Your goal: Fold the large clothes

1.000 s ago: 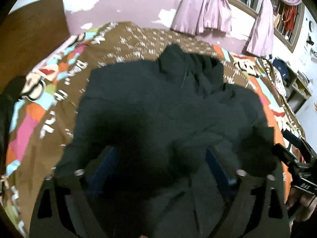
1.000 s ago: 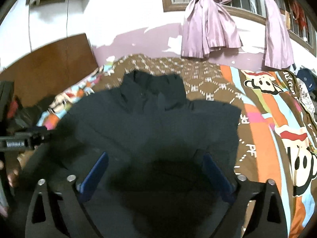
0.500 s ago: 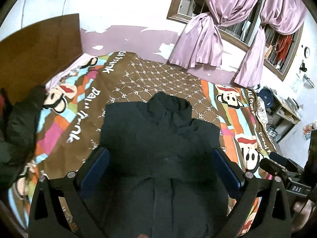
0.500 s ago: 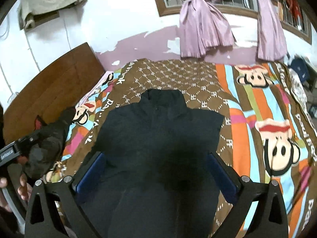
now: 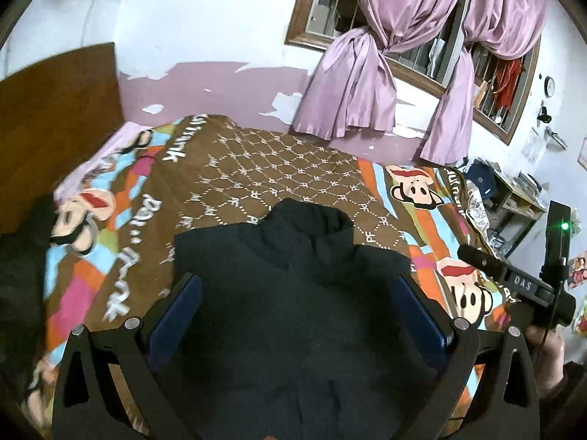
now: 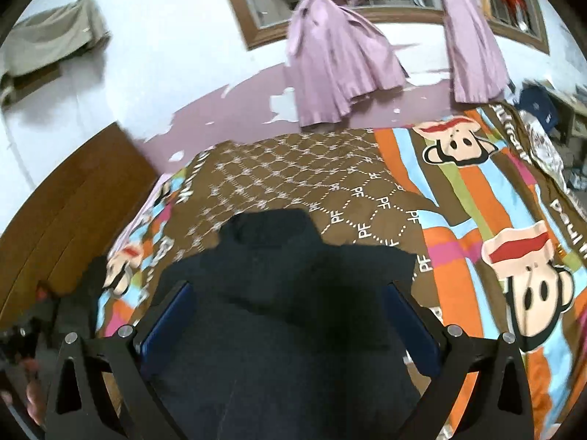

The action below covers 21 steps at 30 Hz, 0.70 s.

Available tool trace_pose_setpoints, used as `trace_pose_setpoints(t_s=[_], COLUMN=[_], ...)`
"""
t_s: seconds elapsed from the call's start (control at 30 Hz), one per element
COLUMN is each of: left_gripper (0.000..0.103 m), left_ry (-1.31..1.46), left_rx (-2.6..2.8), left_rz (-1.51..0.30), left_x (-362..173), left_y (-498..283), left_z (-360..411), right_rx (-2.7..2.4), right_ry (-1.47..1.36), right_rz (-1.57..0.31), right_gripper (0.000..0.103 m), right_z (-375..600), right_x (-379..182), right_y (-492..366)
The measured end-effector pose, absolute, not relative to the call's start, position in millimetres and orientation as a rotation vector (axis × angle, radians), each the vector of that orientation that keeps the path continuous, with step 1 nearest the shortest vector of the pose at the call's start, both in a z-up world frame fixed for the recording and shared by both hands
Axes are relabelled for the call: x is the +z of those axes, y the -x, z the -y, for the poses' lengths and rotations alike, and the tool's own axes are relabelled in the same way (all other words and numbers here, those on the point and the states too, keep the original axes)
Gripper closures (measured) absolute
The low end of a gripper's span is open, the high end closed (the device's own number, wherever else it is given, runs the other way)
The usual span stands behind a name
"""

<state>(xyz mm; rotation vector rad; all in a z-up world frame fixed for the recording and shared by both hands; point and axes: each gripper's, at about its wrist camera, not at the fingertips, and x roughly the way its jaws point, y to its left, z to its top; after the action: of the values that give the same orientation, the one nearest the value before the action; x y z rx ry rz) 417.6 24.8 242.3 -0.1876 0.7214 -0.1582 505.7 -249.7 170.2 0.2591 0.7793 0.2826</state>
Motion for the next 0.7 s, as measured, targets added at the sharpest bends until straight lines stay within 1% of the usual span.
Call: trace_pose_setpoints(t_s=[0.2, 0.27, 0.3, 0.37, 0.4, 0.43, 0.5, 0.6, 0.63, 0.67, 0.7], left_gripper=[0.002, 0.002, 0.002, 0.002, 0.003, 0.003, 0.003, 0.004, 0.006, 0.013, 0.021], left_ry=[0.268, 0.280, 0.286, 0.288, 0.286, 0.282, 0.271, 0.285, 0.288, 0.284, 0.284], left_rx=[-0.196, -0.194, -0.196, -0.193, -0.186, -0.181, -0.139, -0.100, -0.103, -0.103, -0.105], left_rz=[-0.746, -0.762, -0.768, -0.773, -0.777, -0.779, -0.767, -0.753, -0.759, -0.764, -0.770], left_x=[160.1, 140.9, 132.9, 116.2, 110.0, 104.0, 92.0, 76.9, 71.5, 69.3, 66.4], left_y=[-512.9, -539.4, -551.5, -576.5, -585.8, -596.3, -612.9, -627.7, -632.4, -636.7, -640.2], left_z=[-48.9, -53.7, -55.5, -55.0, -54.9, -53.8, -52.5, -50.5, -49.6, -47.2, -45.5], right_rx=[0.289, 0.294, 0.295, 0.301, 0.298, 0.295, 0.274, 0.260, 0.262, 0.270, 0.282], right_ry=[-0.325, -0.326, -0.325, -0.333, -0.335, -0.338, -0.336, -0.330, -0.333, -0.340, -0.351], right_rz=[-0.802, -0.809, -0.808, -0.807, -0.818, -0.834, -0.862, -0.870, -0.875, -0.877, -0.878], right_gripper=[0.000, 0.000, 0.002, 0.011, 0.018, 0.022, 0.022, 0.026, 0.030, 0.033, 0.039], right_z=[252.7, 251.6, 250.1, 247.5, 245.1, 241.9, 235.3, 226.5, 224.1, 222.4, 221.4], right_x=[104.6, 86.6, 78.4, 65.0, 57.5, 49.7, 36.3, 22.7, 18.4, 15.3, 12.6], right_y=[-580.6, -601.5, -612.0, -628.7, -638.6, -648.0, -661.9, -672.7, -675.8, -678.2, -679.8])
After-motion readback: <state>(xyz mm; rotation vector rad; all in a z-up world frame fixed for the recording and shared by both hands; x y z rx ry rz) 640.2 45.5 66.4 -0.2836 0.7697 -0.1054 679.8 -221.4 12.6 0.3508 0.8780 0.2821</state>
